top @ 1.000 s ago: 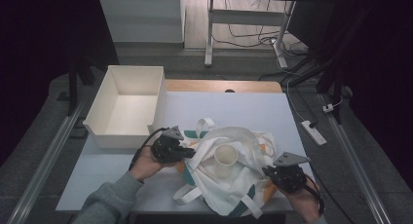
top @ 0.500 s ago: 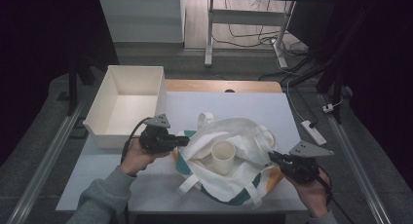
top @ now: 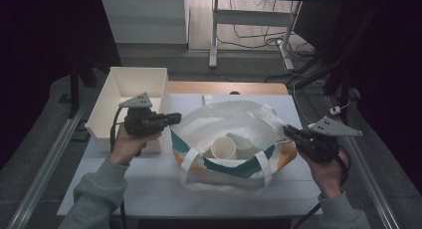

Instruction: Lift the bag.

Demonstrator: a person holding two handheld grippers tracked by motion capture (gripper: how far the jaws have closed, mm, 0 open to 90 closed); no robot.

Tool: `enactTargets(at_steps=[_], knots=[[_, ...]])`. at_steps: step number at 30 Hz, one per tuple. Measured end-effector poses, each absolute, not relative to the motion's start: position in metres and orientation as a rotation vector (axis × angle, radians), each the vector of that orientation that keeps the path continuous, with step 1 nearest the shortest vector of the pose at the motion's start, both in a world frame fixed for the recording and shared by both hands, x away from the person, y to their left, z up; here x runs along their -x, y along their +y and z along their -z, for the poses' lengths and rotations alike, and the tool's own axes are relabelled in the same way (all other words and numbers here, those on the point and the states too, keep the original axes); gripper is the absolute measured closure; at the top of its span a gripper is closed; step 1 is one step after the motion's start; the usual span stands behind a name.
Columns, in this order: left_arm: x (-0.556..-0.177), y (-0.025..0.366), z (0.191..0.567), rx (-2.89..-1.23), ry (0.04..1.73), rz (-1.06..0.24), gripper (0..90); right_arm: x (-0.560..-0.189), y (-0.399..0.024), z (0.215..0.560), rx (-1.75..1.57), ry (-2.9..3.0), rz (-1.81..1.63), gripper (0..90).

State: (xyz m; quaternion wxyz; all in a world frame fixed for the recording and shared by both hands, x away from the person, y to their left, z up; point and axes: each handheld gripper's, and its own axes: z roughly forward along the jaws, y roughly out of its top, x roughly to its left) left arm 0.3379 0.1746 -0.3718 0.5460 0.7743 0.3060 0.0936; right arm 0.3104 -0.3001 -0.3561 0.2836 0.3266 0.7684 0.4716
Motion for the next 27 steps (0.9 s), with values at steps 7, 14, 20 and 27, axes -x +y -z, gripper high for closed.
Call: enactTargets(at_steps=[7,14,20,27], knots=[[-0.35,0.184,0.358,-1.781,0.752,-0.264,86.9,-0.323,-0.302,0.343,-0.875,1.992,-1.28,87.9],[-0.355,0.188,0.347,-1.756,0.761,-0.303,87.5,-0.331,-0.301,0.333,-0.861,1.928,-1.298,88.3],[-0.356,0.193,0.326,-1.728,0.758,-0.373,87.9,-0.334,-0.3,0.318,-0.84,1.87,-1.334,88.5],[-0.375,0.191,0.326,-1.739,0.811,-0.404,88.0,-0.346,-0.295,0.313,-0.85,1.845,-1.313,88.4]])
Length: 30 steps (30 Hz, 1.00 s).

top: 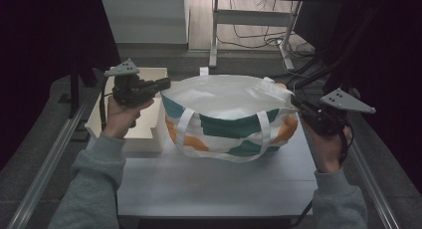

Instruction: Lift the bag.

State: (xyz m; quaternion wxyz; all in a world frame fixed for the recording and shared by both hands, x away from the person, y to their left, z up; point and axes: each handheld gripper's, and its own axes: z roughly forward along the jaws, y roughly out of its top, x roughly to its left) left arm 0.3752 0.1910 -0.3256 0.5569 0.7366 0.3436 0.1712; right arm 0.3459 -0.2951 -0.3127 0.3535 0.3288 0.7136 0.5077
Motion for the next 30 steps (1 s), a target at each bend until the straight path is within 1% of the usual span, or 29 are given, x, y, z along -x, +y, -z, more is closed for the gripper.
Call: enactTargets(at_steps=[6,13,20,24,30], knots=[[-0.392,0.18,0.35,-1.794,0.859,-0.373,88.0,-0.371,-0.293,0.335,-0.918,1.889,-1.265,88.4],[-0.399,0.171,0.38,-1.861,0.885,-0.323,88.1,-0.384,-0.29,0.369,-0.963,1.959,-1.214,88.4],[-0.396,0.165,0.391,-1.913,0.888,-0.317,88.0,-0.394,-0.292,0.4,-1.02,2.024,-1.156,88.4],[-0.396,0.162,0.396,-1.94,0.892,-0.292,87.8,-0.397,-0.294,0.416,-1.054,2.057,-1.133,88.4],[-0.398,0.161,0.4,-1.939,0.906,-0.266,87.5,-0.397,-0.293,0.421,-1.057,2.077,-1.12,88.3]])
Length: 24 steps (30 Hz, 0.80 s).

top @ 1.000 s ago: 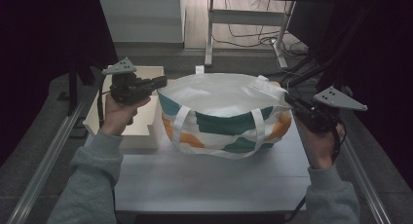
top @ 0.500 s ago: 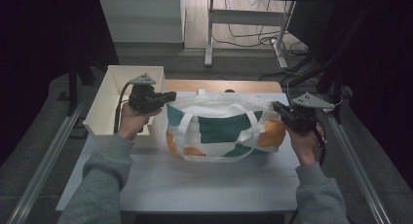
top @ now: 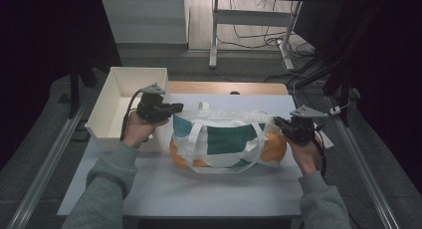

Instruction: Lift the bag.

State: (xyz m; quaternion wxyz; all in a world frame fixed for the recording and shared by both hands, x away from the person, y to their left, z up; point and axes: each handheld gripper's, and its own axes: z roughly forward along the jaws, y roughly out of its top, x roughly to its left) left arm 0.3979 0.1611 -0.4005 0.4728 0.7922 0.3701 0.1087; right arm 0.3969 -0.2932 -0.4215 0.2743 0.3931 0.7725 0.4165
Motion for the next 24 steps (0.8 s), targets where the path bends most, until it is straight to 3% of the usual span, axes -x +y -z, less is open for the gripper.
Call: enactTargets(at_steps=[2,4,7,9,15,24], knots=[[-0.398,0.161,0.4,-1.937,0.907,-0.267,86.2,-0.397,-0.293,0.42,-1.05,2.086,-1.116,88.0],[-0.397,0.161,0.399,-1.927,0.908,-0.284,77.3,-0.397,-0.293,0.417,-1.041,2.086,-1.113,84.9],[-0.392,0.162,0.395,-1.892,0.914,-0.324,49.4,-0.392,-0.293,0.408,-1.023,2.029,-1.162,60.7],[-0.387,0.164,0.391,-1.871,0.909,-0.338,41.0,-0.386,-0.293,0.4,-1.007,1.998,-1.219,52.5],[-0.368,0.169,0.386,-1.884,0.872,-0.346,35.4,-0.371,-0.292,0.387,-0.956,2.004,-1.294,46.1],[-0.34,0.186,0.401,-1.916,0.866,-0.335,34.0,-0.36,-0.312,0.406,-0.984,2.034,-1.309,44.4]])
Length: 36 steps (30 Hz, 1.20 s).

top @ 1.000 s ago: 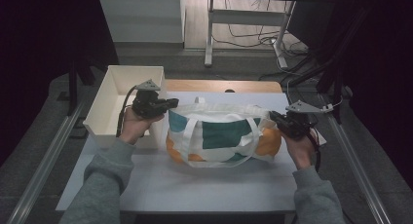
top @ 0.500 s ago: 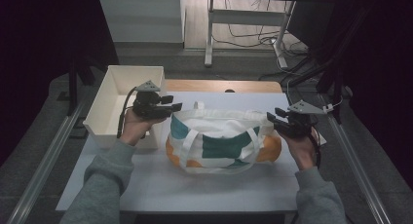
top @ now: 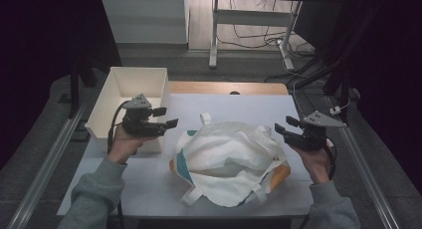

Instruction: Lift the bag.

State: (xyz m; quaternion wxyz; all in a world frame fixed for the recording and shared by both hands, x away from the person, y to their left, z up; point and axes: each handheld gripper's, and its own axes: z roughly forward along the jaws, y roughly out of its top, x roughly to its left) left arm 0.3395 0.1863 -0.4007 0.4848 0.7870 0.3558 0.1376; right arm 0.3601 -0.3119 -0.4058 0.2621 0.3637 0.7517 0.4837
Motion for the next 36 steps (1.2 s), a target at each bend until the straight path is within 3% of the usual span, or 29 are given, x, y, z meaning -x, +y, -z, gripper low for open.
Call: enactTargets(at_steps=[15,36], knots=[[-0.306,0.204,0.426,-1.945,0.914,-0.335,32.2,-0.348,-0.337,0.43,-0.99,2.088,-1.294,44.7],[-0.28,0.219,0.451,-1.936,0.993,-0.325,28.6,-0.331,-0.339,0.446,-0.952,2.121,-1.209,44.7]])
